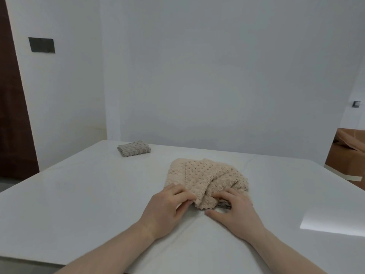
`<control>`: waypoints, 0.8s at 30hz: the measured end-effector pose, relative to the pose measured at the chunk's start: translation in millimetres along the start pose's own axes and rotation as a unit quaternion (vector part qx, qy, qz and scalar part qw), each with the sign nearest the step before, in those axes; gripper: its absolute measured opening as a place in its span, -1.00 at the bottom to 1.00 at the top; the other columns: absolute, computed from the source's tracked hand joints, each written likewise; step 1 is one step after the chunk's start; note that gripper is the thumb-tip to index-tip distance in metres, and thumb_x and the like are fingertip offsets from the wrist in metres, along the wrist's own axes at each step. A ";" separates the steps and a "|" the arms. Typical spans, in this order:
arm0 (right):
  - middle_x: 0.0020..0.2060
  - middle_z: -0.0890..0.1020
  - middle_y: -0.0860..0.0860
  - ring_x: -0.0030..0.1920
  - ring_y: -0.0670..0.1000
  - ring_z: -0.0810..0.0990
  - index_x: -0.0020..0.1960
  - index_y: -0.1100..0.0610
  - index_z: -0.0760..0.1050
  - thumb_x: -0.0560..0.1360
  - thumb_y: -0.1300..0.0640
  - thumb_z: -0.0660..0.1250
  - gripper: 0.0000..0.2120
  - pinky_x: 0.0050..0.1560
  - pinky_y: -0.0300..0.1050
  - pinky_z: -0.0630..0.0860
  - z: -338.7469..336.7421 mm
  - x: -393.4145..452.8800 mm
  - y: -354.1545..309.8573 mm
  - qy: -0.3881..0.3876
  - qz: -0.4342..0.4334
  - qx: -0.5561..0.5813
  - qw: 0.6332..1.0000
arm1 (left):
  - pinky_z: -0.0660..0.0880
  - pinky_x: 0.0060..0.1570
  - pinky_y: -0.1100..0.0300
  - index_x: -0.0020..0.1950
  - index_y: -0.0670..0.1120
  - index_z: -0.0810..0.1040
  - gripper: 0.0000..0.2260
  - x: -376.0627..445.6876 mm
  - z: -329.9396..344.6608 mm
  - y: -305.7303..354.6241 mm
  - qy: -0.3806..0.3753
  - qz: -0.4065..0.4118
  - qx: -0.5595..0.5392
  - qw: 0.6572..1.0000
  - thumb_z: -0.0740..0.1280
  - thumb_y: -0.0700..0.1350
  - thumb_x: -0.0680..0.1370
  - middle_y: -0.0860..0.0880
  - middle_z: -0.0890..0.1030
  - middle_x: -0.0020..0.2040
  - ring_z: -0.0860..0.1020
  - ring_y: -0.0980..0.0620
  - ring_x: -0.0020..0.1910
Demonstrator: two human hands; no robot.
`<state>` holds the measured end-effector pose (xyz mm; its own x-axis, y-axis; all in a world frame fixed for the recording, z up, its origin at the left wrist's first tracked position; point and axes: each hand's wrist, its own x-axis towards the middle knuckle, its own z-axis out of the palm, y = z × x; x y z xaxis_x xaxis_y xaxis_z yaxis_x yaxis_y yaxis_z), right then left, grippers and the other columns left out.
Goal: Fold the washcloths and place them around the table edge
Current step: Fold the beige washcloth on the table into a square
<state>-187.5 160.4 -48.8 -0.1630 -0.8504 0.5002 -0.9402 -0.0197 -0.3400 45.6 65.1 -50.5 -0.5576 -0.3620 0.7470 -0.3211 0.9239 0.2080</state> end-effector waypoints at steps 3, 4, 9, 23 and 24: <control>-0.20 0.49 -0.27 -0.07 -0.20 0.44 -0.12 -0.24 0.55 0.44 -0.26 0.36 -0.88 0.01 -0.18 0.41 1.9 0.8 0.9 0.040 -0.009 -0.005 0.999 | 0.52 -0.09 0.22 0.11 0.15 0.64 -0.87 -0.6 1.2 -2.2 0.007 -0.028 -0.028 0.999 0.30 0.04 0.64 0.22 0.56 -0.03 0.53 0.23 -0.07; -0.21 0.49 -0.25 -0.09 -0.19 0.44 -0.14 -0.22 0.52 0.48 -0.18 0.36 -0.93 0.00 -0.15 0.42 1.8 0.5 0.9 0.050 -0.009 -0.007 0.999 | 0.52 -0.11 0.23 0.11 0.15 0.64 -0.87 -0.8 1.6 -2.5 0.010 -0.034 -0.029 0.999 0.30 0.04 0.64 0.22 0.55 -0.03 0.52 0.25 -0.10; -0.11 0.47 -0.22 -0.07 -0.11 0.46 -0.04 -0.07 0.42 0.61 0.07 0.26 -0.93 -0.08 -0.14 0.41 -2.2 -2.8 -1.3 0.131 0.018 0.035 0.991 | 0.40 -0.15 0.42 0.07 0.13 0.63 -0.88 1.0 1.8 -4.2 0.009 -0.102 -0.048 0.994 0.30 0.05 0.65 0.25 0.51 -0.05 0.48 0.30 -0.19; -0.29 0.49 -0.15 -0.24 -0.05 0.46 -0.12 -0.06 0.30 0.67 0.08 0.08 -0.81 -0.18 -0.03 0.34 -19.1 -30.2 -24.4 0.128 0.059 0.076 0.987 | 0.48 -0.07 0.14 -0.08 0.10 0.46 -0.85 -9.5 -17.0 42.4 0.020 -0.193 -0.097 0.976 0.21 0.03 0.68 0.19 0.49 -0.06 0.51 0.16 -0.13; -0.32 0.50 -0.12 -0.26 -0.05 0.48 -0.12 -0.08 0.30 0.67 0.04 0.08 -0.81 -0.20 -0.01 0.36 -22.1 -35.3 -27.4 0.120 0.059 0.084 0.987 | 0.49 -0.05 0.10 -0.09 0.11 0.46 -0.84 -7.7 -20.9 50.0 0.028 -0.204 -0.114 0.972 0.20 0.04 0.68 0.16 0.52 -0.10 0.52 0.14 -0.14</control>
<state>-162.7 202.5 -39.6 -0.3535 -0.7032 0.6169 -0.8510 -0.0320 -0.5241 49.8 116.7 -32.6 -0.3752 -0.7033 0.6038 -0.3257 0.7099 0.6245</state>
